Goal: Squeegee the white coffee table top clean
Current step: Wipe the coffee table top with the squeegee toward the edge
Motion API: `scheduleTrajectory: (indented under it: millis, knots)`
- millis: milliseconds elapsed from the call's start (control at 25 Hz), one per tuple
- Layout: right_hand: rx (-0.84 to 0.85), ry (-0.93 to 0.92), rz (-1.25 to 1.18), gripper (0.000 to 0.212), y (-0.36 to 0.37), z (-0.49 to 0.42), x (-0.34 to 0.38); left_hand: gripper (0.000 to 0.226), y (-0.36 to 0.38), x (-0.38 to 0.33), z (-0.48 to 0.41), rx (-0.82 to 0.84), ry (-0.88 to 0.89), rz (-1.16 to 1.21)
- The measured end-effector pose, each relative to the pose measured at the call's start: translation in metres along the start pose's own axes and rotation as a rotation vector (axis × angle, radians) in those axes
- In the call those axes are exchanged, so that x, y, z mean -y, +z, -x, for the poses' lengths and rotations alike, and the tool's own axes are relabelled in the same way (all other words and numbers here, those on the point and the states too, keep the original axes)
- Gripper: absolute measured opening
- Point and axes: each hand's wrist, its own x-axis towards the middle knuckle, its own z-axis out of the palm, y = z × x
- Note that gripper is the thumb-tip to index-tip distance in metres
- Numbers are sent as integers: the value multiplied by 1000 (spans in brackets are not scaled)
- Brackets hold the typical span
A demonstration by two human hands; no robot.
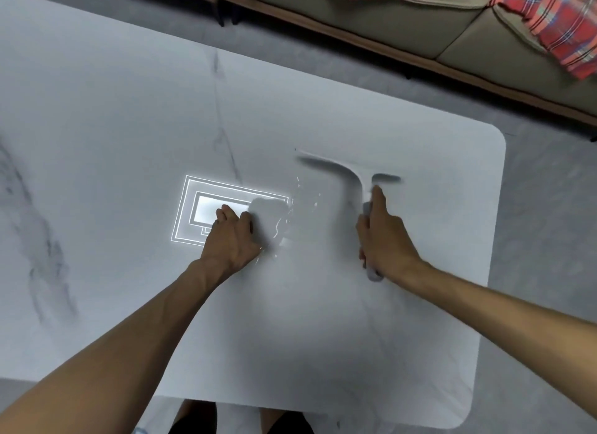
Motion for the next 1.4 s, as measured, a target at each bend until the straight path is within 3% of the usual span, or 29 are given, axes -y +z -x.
scheduleTrajectory:
  millis: [120, 280, 480, 640, 720, 800, 880, 960, 1000, 1080, 1240, 1400]
  knots:
    - [-114, -87, -2, 63, -8, -53, 53, 6, 5, 20, 10, -137, 66, -7]
    - [-117, -188, 191, 58, 10, -78, 82, 9, 3, 47, 38, -229, 4, 96]
    - [35, -184, 267, 66, 51, -20, 10, 16, 16, 67, 70, -203, -42, 85]
    - [54, -225, 360, 65, 67, 38, -58, 14, 29, 74, 94, -183, 13, 104]
    - [40, -295, 357, 53, 68, 53, -77, 13, 34, 78, 109, -167, -13, 182]
    - [-53, -347, 342, 25, 69, 73, -87, 5, 39, 85, 130, -155, -40, 248]
    - [-96, -384, 379, 27, 73, 97, -96, 7, 43, 96, 152, -144, -75, 310]
    - [-57, -470, 457, 25, 84, 127, -106, 5, 45, 112, 177, -140, -113, 365]
    - [1, -504, 459, 33, 93, 138, -112, 1, 46, 119, 188, -153, -145, 389]
    - [98, -578, 534, 53, 115, 149, -121, 16, 52, 137, 207, -222, -250, 413]
    - [299, -900, 868, 69, 182, 146, -113, 19, 78, 173, 231, -333, -404, 463]
    - [344, -1109, 1043, 60, 235, 127, -83, 17, 97, 188, 234, -365, -465, 492]
